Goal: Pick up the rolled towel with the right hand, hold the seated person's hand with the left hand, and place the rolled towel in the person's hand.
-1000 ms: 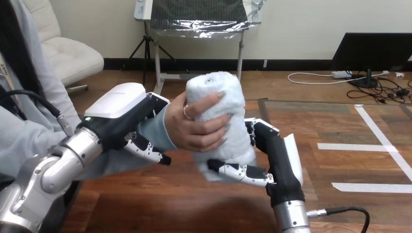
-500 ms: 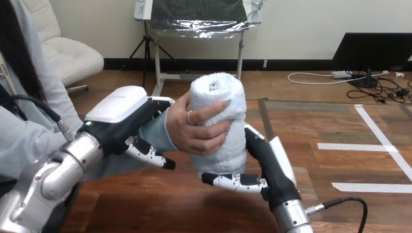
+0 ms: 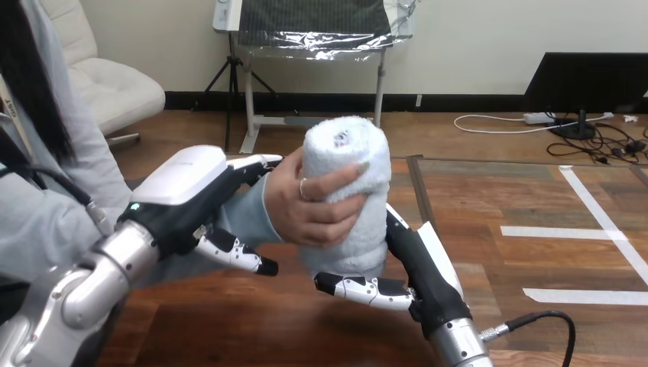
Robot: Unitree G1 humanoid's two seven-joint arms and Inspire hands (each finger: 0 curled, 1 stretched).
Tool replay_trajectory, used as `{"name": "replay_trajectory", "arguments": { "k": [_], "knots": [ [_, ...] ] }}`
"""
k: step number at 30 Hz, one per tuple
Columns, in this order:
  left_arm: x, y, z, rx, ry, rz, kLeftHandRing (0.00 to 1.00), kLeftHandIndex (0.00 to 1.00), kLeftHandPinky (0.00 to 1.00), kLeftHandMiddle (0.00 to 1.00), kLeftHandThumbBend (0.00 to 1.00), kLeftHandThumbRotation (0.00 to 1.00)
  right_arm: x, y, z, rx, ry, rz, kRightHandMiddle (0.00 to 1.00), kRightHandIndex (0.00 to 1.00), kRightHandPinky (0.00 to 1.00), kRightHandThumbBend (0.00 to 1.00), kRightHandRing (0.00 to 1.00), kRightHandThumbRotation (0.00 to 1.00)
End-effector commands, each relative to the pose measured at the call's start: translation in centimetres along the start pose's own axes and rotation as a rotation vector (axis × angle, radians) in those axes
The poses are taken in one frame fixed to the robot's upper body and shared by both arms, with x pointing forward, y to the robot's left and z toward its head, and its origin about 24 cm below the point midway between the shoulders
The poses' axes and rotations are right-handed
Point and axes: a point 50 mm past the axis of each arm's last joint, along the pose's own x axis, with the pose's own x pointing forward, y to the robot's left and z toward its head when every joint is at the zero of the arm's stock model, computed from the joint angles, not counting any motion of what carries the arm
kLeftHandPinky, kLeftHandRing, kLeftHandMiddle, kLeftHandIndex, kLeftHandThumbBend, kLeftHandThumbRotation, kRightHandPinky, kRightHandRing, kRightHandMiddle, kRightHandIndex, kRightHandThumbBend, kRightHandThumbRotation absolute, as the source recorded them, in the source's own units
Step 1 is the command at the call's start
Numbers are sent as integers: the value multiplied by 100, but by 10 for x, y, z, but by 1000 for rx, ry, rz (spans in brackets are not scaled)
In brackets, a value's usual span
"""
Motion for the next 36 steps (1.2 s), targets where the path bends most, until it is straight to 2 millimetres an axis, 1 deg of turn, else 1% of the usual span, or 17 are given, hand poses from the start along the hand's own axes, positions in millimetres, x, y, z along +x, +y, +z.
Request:
{"name": "replay_trajectory", "arguments": {
  "k": [1,12,20,32,36],
  "knots": [
    [-3,15,2,4,-5,90,83,89,81,85,100,31,10,-12,11,-22,-59,-16,88,91,81,93,87,37],
    [-14,5,-1,-52,27,91,90,94,86,91,100,40,6,-18,6,-47,-34,-6,88,91,81,91,86,40],
    [-22,-4,-4,-81,40,101,93,97,88,93,100,40,4,-21,3,-59,-21,6,87,91,81,90,86,41],
    [-32,-17,-6,-109,71,107,97,100,91,99,100,46,-1,-27,-1,-78,11,15,86,90,80,90,84,44],
    [-36,-23,-6,-117,74,115,98,100,92,100,100,49,-2,-29,-3,-84,23,17,86,90,80,91,85,44]
  ]
}}
